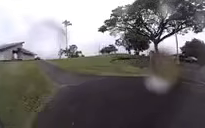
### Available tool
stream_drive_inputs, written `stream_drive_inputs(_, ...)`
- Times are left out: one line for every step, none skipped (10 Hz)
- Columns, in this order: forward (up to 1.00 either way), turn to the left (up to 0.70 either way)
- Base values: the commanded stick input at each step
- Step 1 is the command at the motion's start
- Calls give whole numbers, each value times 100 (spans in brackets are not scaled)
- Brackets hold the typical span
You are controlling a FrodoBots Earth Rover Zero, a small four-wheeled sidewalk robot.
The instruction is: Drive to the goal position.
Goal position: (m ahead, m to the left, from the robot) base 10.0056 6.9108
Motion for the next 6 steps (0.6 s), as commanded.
stream_drive_inputs(70,27)
stream_drive_inputs(70,34)
stream_drive_inputs(70,35)
stream_drive_inputs(70,13)
stream_drive_inputs(70,19)
stream_drive_inputs(70,34)
